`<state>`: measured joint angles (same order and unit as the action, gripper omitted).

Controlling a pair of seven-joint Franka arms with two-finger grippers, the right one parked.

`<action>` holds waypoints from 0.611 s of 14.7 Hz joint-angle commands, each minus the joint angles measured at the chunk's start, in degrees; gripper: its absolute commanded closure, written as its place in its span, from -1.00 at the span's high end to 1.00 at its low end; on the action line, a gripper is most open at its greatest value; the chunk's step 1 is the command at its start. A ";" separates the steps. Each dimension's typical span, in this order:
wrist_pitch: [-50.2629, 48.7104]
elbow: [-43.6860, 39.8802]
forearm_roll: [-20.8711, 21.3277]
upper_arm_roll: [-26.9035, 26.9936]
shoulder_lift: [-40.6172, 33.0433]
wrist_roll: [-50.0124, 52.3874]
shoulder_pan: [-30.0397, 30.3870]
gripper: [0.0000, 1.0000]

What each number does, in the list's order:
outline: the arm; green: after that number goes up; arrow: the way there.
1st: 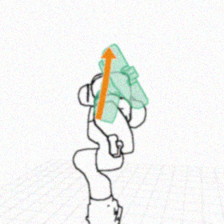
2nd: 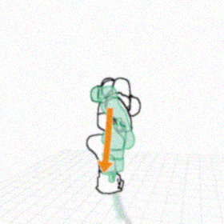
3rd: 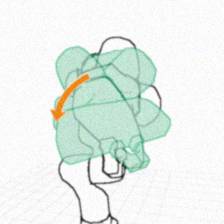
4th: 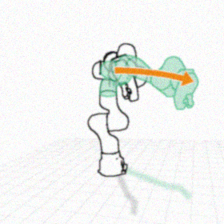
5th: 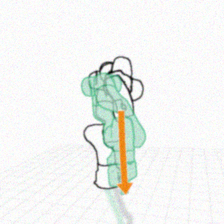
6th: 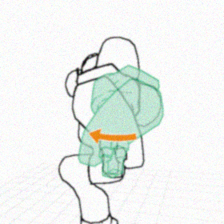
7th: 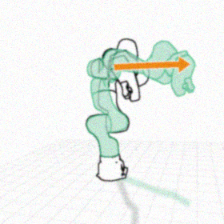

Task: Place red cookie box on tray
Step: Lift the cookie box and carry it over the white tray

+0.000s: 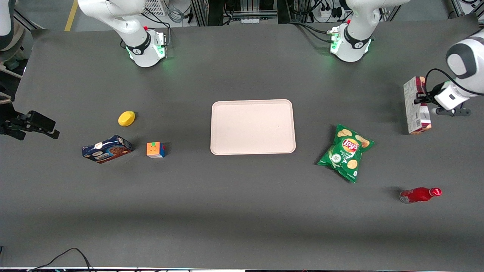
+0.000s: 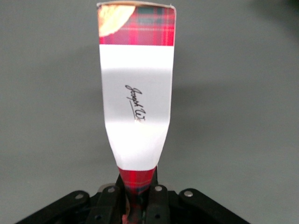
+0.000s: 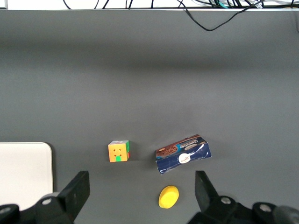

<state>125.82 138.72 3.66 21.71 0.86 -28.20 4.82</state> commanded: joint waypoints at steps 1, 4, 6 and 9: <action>-14.35 -11.70 -1.64 -4.38 -0.85 4.97 -2.79 -0.66; -22.70 -18.73 -5.49 -10.70 -1.56 14.02 -3.94 -0.63; -25.88 -22.08 -6.73 -15.70 -1.91 21.92 -4.47 -0.63; -27.12 -24.37 -9.80 -23.79 -2.18 35.01 -5.26 -0.63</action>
<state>101.18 116.90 -3.55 3.76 -0.76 -4.21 0.46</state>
